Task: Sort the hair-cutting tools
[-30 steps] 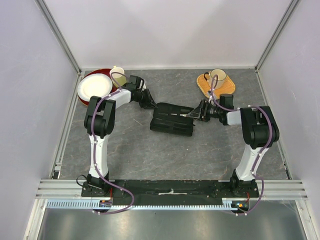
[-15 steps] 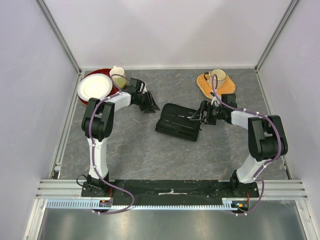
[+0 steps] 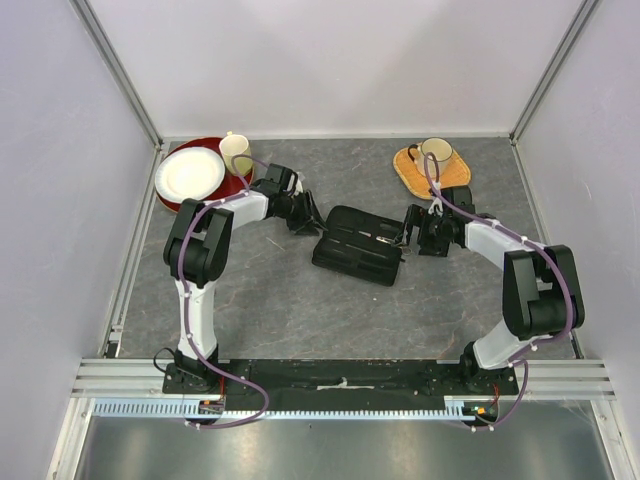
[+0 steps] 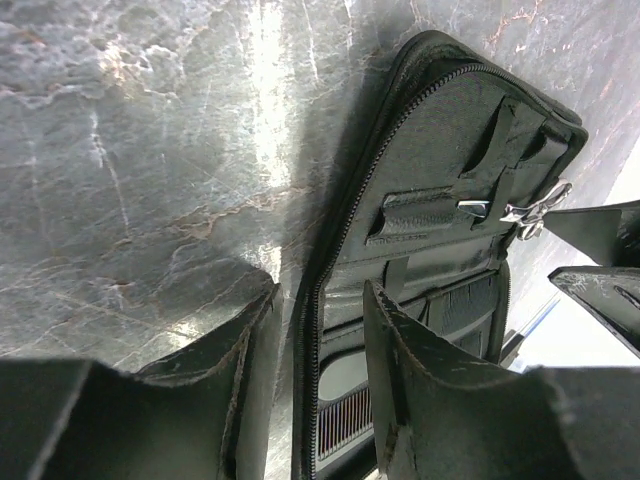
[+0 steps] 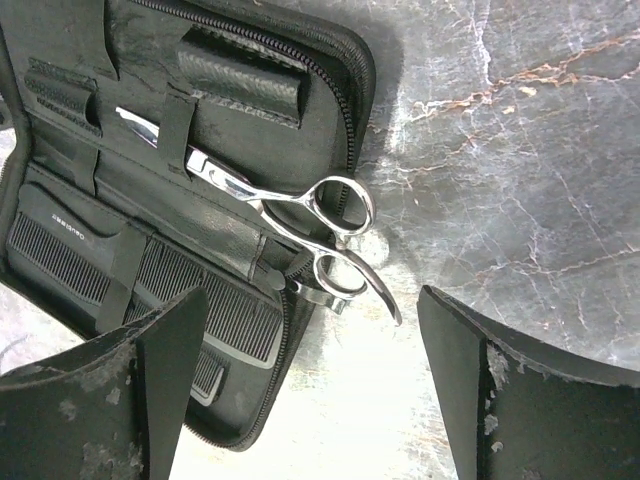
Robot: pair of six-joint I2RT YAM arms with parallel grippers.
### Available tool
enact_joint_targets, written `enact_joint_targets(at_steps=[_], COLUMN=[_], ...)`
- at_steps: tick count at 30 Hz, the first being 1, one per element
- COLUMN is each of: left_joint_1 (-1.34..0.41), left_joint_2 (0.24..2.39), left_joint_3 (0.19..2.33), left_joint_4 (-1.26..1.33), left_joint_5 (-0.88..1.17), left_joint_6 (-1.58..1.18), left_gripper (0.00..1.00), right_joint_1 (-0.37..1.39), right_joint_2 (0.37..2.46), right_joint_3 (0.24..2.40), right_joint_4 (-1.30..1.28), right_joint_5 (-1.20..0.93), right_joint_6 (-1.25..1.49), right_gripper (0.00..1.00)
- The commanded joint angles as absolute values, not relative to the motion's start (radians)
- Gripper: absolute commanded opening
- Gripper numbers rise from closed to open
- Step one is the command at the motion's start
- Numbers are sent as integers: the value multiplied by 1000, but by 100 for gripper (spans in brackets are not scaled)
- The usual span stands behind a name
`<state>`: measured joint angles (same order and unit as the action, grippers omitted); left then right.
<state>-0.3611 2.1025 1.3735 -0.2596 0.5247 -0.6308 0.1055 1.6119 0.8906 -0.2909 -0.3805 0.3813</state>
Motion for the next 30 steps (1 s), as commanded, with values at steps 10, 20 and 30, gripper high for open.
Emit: enact_joint_targets(at_steps=[10, 20, 30], left_joint_1=[-370, -368, -368], left_joint_2=[2102, 2135, 2154], left_joint_3=[1434, 1543, 1546], left_joint_4=[-322, -408, -410], left_joint_5=[500, 491, 509], left_joint_6=[-474, -342, -356], left_gripper=[46, 47, 47], right_joint_1=[172, 189, 204], right_joint_2=[1591, 1698, 1759], right_joint_3=[991, 1106, 1175], right_joint_4=[-305, -374, -491], right_joint_5=[-129, -71, -26], right_joint_6=[434, 474, 459], right_gripper=[63, 50, 44])
